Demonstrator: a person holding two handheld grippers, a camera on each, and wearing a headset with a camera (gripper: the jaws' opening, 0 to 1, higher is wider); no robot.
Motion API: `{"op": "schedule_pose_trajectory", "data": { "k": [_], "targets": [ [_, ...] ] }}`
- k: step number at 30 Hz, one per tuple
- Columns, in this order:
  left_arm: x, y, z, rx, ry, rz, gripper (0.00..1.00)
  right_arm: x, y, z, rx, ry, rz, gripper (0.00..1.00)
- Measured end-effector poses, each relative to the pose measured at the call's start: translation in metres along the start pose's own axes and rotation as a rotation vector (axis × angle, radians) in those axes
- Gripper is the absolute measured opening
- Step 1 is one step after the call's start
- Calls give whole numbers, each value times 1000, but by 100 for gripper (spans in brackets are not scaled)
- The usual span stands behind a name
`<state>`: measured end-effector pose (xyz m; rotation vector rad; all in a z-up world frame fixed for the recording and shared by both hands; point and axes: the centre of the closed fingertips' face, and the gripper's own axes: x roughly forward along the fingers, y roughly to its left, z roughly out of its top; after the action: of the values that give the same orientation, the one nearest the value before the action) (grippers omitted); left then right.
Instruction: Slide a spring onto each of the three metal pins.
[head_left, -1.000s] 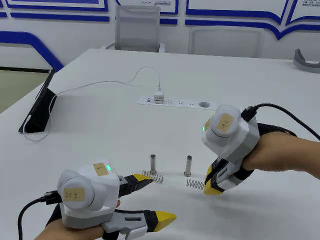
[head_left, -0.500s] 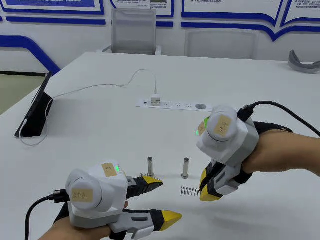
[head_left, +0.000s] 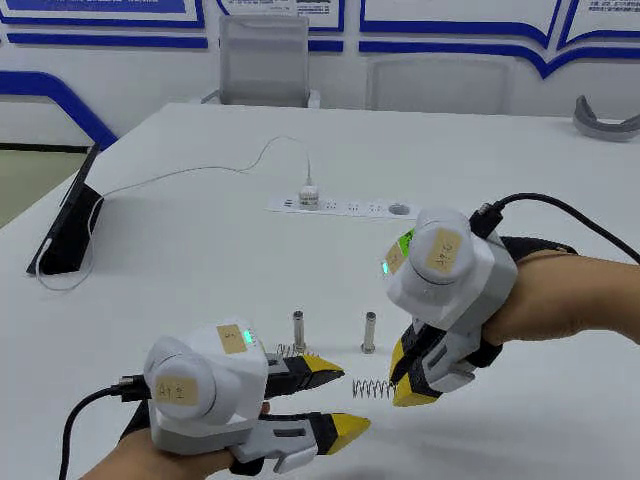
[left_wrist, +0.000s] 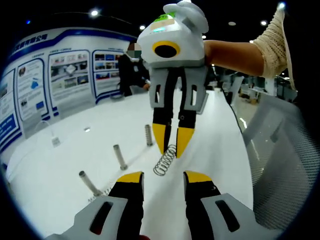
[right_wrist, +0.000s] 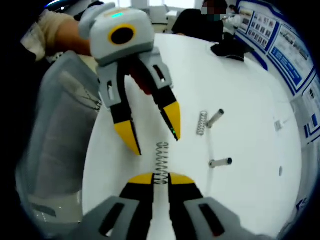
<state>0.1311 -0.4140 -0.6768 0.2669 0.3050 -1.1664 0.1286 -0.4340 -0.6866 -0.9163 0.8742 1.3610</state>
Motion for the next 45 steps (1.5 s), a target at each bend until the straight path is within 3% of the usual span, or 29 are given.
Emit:
{"op": "schedule_pose_trajectory", "data": {
  "k": [17,33,45],
  "targets": [
    [3,-8,4,60,-5,-23,13,0,11,5,-69,8,31,12],
    [2,-9,4,79,-5,-25,12,-14,12,16,-81,-1,20,12],
    [2,-11,3,83,-2,-31,11,-24,16,39,-120,-26,11,12]
  ]
}}
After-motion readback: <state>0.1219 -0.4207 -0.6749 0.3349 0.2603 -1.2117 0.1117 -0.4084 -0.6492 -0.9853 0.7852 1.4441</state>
